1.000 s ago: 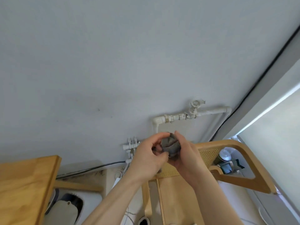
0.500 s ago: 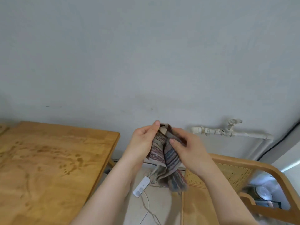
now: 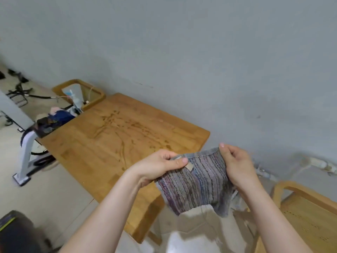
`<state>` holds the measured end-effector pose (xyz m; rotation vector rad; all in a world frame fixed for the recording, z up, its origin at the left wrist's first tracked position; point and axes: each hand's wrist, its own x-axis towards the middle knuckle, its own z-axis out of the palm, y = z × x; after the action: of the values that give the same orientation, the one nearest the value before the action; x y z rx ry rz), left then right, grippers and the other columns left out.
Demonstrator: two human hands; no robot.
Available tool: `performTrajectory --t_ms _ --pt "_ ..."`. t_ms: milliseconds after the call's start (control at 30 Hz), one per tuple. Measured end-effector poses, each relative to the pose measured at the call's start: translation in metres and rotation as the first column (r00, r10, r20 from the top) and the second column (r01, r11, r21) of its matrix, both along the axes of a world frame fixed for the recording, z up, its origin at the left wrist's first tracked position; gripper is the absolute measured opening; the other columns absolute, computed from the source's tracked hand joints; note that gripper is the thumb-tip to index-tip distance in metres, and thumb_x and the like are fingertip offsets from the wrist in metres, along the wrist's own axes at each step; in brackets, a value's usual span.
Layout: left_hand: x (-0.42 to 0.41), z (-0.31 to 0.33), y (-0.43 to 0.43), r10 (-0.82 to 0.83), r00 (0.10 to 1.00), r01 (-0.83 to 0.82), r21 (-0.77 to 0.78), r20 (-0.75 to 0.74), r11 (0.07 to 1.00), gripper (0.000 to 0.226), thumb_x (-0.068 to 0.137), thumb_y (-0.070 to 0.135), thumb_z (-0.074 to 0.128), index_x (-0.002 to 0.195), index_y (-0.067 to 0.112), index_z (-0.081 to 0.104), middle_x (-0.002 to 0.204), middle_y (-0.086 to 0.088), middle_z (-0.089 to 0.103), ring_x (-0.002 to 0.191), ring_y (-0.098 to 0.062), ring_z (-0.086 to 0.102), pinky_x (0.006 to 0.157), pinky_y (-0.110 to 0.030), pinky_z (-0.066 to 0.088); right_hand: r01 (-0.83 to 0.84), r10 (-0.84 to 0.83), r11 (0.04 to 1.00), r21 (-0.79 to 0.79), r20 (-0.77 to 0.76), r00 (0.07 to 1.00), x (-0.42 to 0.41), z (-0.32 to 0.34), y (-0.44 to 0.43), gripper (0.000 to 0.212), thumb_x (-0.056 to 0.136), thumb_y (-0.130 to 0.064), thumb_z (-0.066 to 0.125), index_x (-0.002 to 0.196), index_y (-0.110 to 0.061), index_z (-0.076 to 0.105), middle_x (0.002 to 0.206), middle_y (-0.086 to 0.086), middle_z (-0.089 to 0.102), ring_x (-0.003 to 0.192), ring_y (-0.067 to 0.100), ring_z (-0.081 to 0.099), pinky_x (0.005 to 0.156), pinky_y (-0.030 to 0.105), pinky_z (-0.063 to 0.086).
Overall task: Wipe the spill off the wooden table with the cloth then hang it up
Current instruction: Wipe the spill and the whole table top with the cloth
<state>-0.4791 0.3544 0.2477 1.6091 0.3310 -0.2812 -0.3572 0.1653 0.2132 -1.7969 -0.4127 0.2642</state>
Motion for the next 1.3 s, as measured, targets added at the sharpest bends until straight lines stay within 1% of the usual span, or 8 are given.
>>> performTrajectory --t_ms 333,433,567,733,900,1000,1133,1300 --pt "-0.059 -0.008 0.144 0.363 0.914 -0.381 0.082 0.18 0.921 0.033 0.066 0.045 0.08 0.069 0.014 0.07 0.068 -0.006 0.064 0.061 -0.016 0.054 0.056 -0.025 0.04 -0.191 0.191 0.982 -0.011 0.073 0.979 -0.039 0.016 0.135 0.049 0.1 -0.037 0.05 0.062 -0.008 0.04 0.054 -0.007 0.034 0.051 0.01 0.033 0.052 0.028 0.026" --pt "-0.086 -0.028 0.16 0.253 0.965 -0.257 0.067 0.062 0.964 0.042 0.064 0.043 0.082 0.084 0.007 0.073 0.077 -0.015 0.063 0.069 -0.025 0.05 0.063 -0.033 0.037 -0.291 0.29 0.957 -0.011 -0.063 0.955 -0.057 -0.002 0.145 0.042 0.1 -0.031 0.051 0.066 -0.006 0.045 0.046 -0.012 0.04 0.039 0.007 0.041 0.042 0.022 0.034" --pt "-0.121 -0.092 0.142 0.216 0.943 -0.191 0.117 -0.255 0.975 0.023 0.081 0.022 0.075 0.089 0.001 0.069 0.049 0.011 0.058 0.042 0.0 0.047 0.043 -0.011 0.032 -0.487 0.454 0.81 -0.327 -0.176 0.874 -0.074 -0.09 0.135 0.036 0.097 -0.027 0.057 0.064 -0.014 0.052 0.05 -0.013 0.04 0.051 0.011 0.038 0.055 0.034 0.034" --pt "-0.154 -0.176 0.106 0.096 0.861 -0.002 0.185 -0.5 0.983 0.046 0.082 0.056 0.063 0.068 0.013 0.055 0.057 0.002 0.039 0.056 -0.02 0.039 0.049 -0.024 0.028 -0.563 0.526 0.554 -0.613 -0.267 0.808 -0.091 -0.156 0.116 0.037 0.099 -0.024 0.052 0.063 -0.02 0.044 0.061 -0.002 0.051 0.059 0.015 0.045 0.059 0.032 0.036" --pt "-0.161 -0.2 0.084 0.207 0.841 -0.194 0.078 -0.499 0.978 0.039 0.088 0.053 0.057 0.085 0.017 0.071 0.076 0.004 0.066 0.066 -0.01 0.063 0.057 -0.02 0.048 -0.595 0.572 0.471 -0.651 -0.288 0.768 -0.082 -0.161 0.126 0.031 0.1 -0.028 0.05 0.07 -0.021 0.047 0.066 -0.001 0.051 0.061 0.016 0.046 0.058 0.031 0.033" --pt "-0.16 -0.224 0.081 0.48 0.78 -0.368 0.325 -0.402 0.871 0.029 0.087 0.038 0.062 0.077 0.011 0.063 0.078 -0.005 0.06 0.078 -0.023 0.061 0.066 -0.031 0.046 -0.456 0.585 0.544 -0.704 -0.071 0.808 -0.08 -0.163 0.142 0.01 0.097 -0.028 0.053 0.097 -0.021 0.06 0.093 0.002 0.056 0.092 0.023 0.053 0.073 0.035 0.041" --pt "-0.159 -0.244 0.066 0.594 0.786 -0.39 0.883 0.171 0.262 0.014 0.079 0.019 0.065 0.093 0.02 0.065 0.09 0.001 0.053 0.087 -0.021 0.052 0.071 -0.034 0.047 -0.327 0.636 0.508 -0.797 0.091 0.766 -0.097 -0.174 0.155 0.039 0.098 -0.029 0.047 0.135 -0.018 0.048 0.122 0.006 0.05 0.116 0.027 0.047 0.089 0.038 0.042" --pt "-0.133 -0.28 0.03 0.264 0.958 -0.191 0.938 0.113 0.291 0.045 0.094 0.039 0.043 0.134 0.02 0.051 0.144 -0.005 0.047 0.135 -0.025 0.039 0.103 -0.049 0.038 -0.331 0.721 0.37 -0.868 0.044 0.692 -0.131 -0.208 0.158 0.051 0.096 -0.031 0.032 0.133 -0.003 0.052 0.132 0.014 0.052 0.12 0.029 0.05 0.095 0.035 0.045"
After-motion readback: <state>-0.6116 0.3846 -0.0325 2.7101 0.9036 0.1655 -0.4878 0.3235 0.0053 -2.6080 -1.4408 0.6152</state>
